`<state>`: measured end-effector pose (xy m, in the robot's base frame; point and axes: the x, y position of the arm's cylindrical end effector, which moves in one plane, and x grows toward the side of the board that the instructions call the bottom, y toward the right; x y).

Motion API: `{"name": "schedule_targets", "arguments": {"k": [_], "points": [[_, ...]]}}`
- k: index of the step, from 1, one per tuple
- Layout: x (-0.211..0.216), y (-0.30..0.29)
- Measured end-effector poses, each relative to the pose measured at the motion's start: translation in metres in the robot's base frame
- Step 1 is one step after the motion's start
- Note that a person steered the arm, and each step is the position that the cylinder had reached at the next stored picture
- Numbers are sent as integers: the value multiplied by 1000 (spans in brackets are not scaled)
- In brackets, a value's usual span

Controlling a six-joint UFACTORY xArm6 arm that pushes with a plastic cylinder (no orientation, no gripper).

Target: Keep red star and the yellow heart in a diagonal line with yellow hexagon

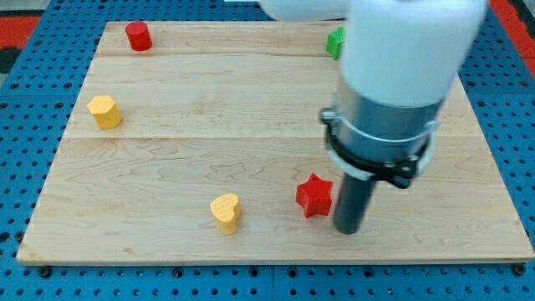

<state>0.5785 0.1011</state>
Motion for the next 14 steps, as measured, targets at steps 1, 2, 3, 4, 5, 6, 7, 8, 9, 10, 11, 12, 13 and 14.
{"name": "schedule_targets", "arguments": {"k": [1,2,3,4,5,6,7,8,9,10,11,12,13,14], "points": [[-36,-26],[-80,-99],[-99,-157],[-106,-183],[-14,-212],[40,-215],[24,-171],[-3,-141],[-20,-136],[-24,-112],[0,-100],[-26,-53],[-34,-107],[-50,-172]]}}
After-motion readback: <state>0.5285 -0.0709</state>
